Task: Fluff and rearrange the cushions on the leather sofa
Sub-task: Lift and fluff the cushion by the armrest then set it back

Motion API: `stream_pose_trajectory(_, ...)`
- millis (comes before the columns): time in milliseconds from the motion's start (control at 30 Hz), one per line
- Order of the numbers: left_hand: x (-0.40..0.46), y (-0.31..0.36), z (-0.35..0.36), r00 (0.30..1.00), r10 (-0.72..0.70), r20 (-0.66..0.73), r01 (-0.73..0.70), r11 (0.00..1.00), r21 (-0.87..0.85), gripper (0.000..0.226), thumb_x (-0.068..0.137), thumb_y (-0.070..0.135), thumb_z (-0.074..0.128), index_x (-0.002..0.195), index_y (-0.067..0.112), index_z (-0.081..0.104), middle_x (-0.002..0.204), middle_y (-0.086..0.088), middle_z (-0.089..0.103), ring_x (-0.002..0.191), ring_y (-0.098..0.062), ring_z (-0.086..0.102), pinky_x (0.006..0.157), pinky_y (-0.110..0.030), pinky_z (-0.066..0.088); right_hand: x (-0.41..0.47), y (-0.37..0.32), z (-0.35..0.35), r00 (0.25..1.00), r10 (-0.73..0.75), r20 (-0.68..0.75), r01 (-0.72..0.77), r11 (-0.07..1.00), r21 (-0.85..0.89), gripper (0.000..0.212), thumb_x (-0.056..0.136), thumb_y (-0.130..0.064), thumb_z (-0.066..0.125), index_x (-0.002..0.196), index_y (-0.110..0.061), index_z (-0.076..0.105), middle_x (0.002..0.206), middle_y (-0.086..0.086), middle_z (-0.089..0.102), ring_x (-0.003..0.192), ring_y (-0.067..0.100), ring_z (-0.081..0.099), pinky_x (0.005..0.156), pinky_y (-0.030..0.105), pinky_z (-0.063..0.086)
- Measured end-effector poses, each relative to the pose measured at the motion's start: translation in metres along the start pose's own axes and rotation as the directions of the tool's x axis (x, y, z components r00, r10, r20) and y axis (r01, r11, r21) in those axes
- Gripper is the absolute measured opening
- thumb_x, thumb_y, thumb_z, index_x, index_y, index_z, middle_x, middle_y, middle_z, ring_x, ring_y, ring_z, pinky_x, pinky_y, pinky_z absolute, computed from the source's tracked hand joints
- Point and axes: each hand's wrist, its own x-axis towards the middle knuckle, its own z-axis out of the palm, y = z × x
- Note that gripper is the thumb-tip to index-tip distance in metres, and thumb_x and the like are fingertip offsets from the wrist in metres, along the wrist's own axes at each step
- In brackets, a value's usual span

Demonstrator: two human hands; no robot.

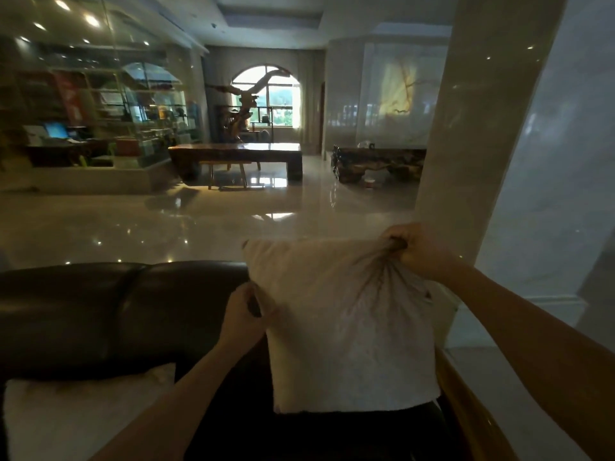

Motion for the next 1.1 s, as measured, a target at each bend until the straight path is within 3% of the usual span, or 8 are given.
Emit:
stream_pose_trajectory(167, -0.002, 0.045, 0.009, 0.957, 0.28, 0.081, -0.289, 0.876, 0.387, 0.109, 0.047, 0.075, 0.078, 0.139, 0.035, 0.037, 0.147, 0.002, 0.042, 0.136, -0.02, 0.038, 0.113, -0.04, 0.033, 0.006, -0.026, 0.005, 0.978, -0.084, 0.192, 0.123, 0.971, -0.203, 0.035, 0.073, -0.012, 0.06, 0.098, -0.033, 0.071, 0.098, -0.004, 0.075, 0.092, 0.024, 0.065, 0.084, 0.043, 0.052)
stream_pose_trajectory(300, -0.012, 0.071, 0.017, 0.828, 0.374, 0.418, -0.488, 0.847, 0.209, 0.1, 0.045, 0.066, 0.086, 0.13, 0.06, 0.034, 0.131, 0.023, 0.051, 0.122, -0.006, 0.05, 0.107, -0.04, 0.044, 0.007, -0.04, 0.007, 0.954, -0.112, 0.279, 0.188, 0.946, -0.264, 0.045, 0.073, -0.008, 0.053, 0.104, -0.038, 0.068, 0.104, -0.003, 0.071, 0.104, 0.026, 0.058, 0.091, 0.046, 0.045)
stream_pose_trajectory(500, -0.019, 0.064, 0.039, 0.873, 0.37, 0.317, -0.443, 0.874, 0.2, 0.052, 0.062, 0.058, 0.082, 0.105, 0.032, 0.072, 0.095, 0.013, 0.076, 0.087, -0.004, 0.069, 0.086, -0.039, 0.057, 0.01, -0.036, 0.022, 0.928, -0.245, 0.281, 0.333, 0.883, -0.33, 0.04, 0.069, -0.004, 0.056, 0.092, -0.033, 0.071, 0.091, -0.003, 0.072, 0.096, 0.025, 0.059, 0.088, 0.044, 0.043)
stream_pose_trajectory(667, -0.027, 0.043, 0.054, 0.963, 0.232, 0.138, -0.222, 0.971, -0.084, 0.025, 0.065, 0.03, 0.09, 0.084, 0.024, 0.076, 0.08, 0.003, 0.077, 0.074, -0.008, 0.072, 0.073, -0.04, 0.061, 0.006, -0.025, 0.031, 0.892, -0.426, 0.151, 0.45, 0.869, -0.207, 0.03, 0.083, -0.012, 0.058, 0.107, -0.026, 0.069, 0.107, -0.005, 0.069, 0.105, 0.018, 0.054, 0.1, 0.034, 0.034)
stream_pose_trajectory(767, -0.023, 0.034, 0.044, 0.985, 0.106, 0.139, -0.07, 0.967, -0.244, 0.025, 0.067, 0.017, 0.09, 0.088, 0.017, 0.076, 0.084, -0.002, 0.079, 0.079, -0.013, 0.074, 0.073, -0.037, 0.061, -0.01, 0.003, 0.031, 0.979, -0.191, -0.065, 0.181, 0.974, -0.134, 0.045, 0.088, -0.023, 0.059, 0.132, -0.028, 0.053, 0.14, -0.003, 0.053, 0.134, 0.017, 0.04, 0.116, 0.038, 0.026)
stream_pose_trajectory(867, -0.017, 0.019, 0.028, 0.99, -0.05, 0.13, 0.096, 0.92, -0.38, 0.037, 0.066, 0.016, 0.089, 0.1, 0.012, 0.074, 0.094, -0.002, 0.077, 0.086, -0.017, 0.073, 0.076, -0.035, 0.055, -0.046, 0.04, 0.031, 0.936, 0.202, -0.287, -0.158, 0.973, 0.168, 0.054, 0.088, -0.027, 0.065, 0.138, -0.023, 0.046, 0.143, -0.004, 0.047, 0.129, 0.012, 0.043, 0.108, 0.031, 0.036)
stream_pose_trajectory(933, -0.013, 0.006, 0.022, 0.978, -0.15, 0.145, 0.201, 0.867, -0.455, 0.048, 0.064, 0.02, 0.09, 0.107, 0.011, 0.071, 0.104, -0.005, 0.074, 0.095, -0.021, 0.07, 0.082, -0.039, 0.055, -0.072, 0.052, 0.032, 0.809, 0.518, -0.279, -0.388, 0.827, 0.407, 0.054, 0.09, -0.027, 0.065, 0.139, -0.018, 0.045, 0.136, -0.008, 0.047, 0.121, 0.007, 0.044, 0.095, 0.016, 0.035)
stream_pose_trajectory(1100, -0.012, -0.01, 0.012, 0.942, -0.259, 0.215, 0.337, 0.732, -0.592, 0.053, 0.065, 0.028, 0.087, 0.109, 0.009, 0.066, 0.109, -0.008, 0.07, 0.1, -0.026, 0.067, 0.092, -0.046, 0.052, -0.133, 0.103, 0.066, 0.333, 0.938, 0.095, -0.68, 0.169, 0.713, 0.084, 0.085, -0.064, 0.051, 0.144, -0.008, 0.031, 0.146, 0.019, 0.041, 0.123, 0.037, 0.049, 0.094, 0.047, 0.043)
